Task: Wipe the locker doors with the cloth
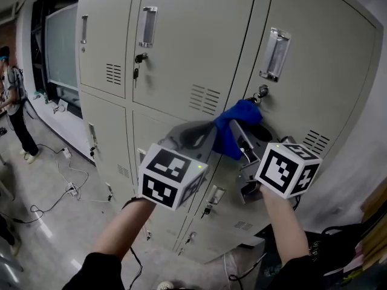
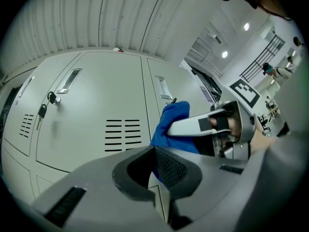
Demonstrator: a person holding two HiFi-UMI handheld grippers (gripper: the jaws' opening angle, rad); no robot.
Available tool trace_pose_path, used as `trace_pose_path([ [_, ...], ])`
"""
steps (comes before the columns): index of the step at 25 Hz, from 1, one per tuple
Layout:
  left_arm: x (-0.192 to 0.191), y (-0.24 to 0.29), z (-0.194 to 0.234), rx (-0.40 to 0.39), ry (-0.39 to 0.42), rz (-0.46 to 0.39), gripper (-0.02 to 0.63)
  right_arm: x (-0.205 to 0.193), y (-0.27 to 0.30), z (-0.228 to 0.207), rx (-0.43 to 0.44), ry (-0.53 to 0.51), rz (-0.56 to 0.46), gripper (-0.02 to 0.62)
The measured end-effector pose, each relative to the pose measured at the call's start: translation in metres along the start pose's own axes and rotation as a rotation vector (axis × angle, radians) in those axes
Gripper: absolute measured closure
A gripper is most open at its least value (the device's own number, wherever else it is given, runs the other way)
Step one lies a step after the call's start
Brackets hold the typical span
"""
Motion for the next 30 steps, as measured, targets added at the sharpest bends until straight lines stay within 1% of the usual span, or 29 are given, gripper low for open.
trace_pose_path([
  [5,0.001,0.012,-0.016,-0.055,-0.013,-0.018,0.597,0.008,-0.017,-0.012,-0.027,-0.017,-0.006,0.52],
  [11,0.0,0.028,-0.043,-0.135,-0.042,-0.037,0.597,0.018,-0.043,-0.03,-0.086,-0.036,-0.014,0.52],
  [15,0.0,0.036,-0.059,-0.172,-0.061,-0.047,0.597,0.026,-0.06,-0.04,-0.124,-0.044,-0.018,0.52],
  [19,0.0,0.04,-0.07,-0.195,-0.07,-0.053,0.597,0.035,-0.082,-0.054,-0.172,-0.055,-0.031,0.52],
  [23,0.0,0.041,-0.078,-0.21,-0.073,-0.054,0.597,0.045,-0.108,-0.071,-0.238,-0.069,-0.044,0.52],
  [30,-0.005,0.04,-0.085,-0.216,-0.086,-0.042,0.597,0.063,-0.155,-0.101,-0.35,-0.09,-0.066,0.52],
])
Point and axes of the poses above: the fingertips, and each gripper's own axes: y forward along the fingers, z to its left, x out of its top, the point moved 3 cm from there along -y, backward along the fingers, and after that the axes turned 14 degrees about -z, right-handed, at the moved point
